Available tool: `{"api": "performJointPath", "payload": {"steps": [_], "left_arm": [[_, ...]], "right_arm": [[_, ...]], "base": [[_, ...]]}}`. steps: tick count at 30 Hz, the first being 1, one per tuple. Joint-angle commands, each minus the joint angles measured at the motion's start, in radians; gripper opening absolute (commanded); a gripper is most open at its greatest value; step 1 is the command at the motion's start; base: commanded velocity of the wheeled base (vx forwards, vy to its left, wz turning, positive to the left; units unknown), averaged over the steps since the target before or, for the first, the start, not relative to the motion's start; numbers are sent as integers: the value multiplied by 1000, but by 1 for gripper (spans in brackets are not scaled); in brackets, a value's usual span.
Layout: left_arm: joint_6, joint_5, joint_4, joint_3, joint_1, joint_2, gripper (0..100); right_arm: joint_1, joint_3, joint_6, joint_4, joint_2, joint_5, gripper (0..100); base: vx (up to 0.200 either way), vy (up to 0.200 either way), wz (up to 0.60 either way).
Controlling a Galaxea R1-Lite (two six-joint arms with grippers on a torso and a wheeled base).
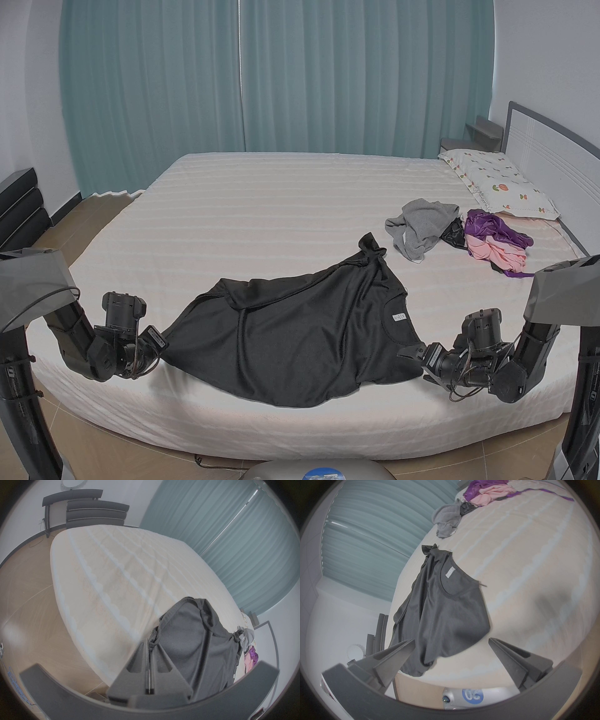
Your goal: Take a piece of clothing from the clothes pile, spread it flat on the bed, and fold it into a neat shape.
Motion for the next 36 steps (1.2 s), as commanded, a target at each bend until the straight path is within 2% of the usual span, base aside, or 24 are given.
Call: {"api": "performJointPath", "payload": {"steps": [1,7,13,14,19,24,30,36], "left_arm": [[1,1,5,3,25,-61,0],[7,-1,3,3,32,-58,0],[9,-1,5,5,32,-64,0],[9,-1,5,5,32,-64,0],[9,-1,3,5,30,-61,0],[3,4,-3,-4,33,-63,0],[-10,90,-23,-30,38,-52,0],[-51,97,-89,-34,47,-47,0]], "right_arm": [[-29,-107,-65,68,29,-4,100],[-21,-217,-126,216,67,-47,100],[-15,-272,-191,267,100,-80,100],[-12,-276,-200,273,103,-83,0],[-12,-300,-222,273,109,-79,0],[-49,-355,-162,273,77,-66,0],[-101,-438,-131,279,54,-51,0],[-115,-530,-113,284,77,-53,0]], "base": [[0,0,0],[0,0,0],[0,0,0],[0,0,0],[0,0,0],[0,0,0],[0,0,0],[0,0,0]]}}
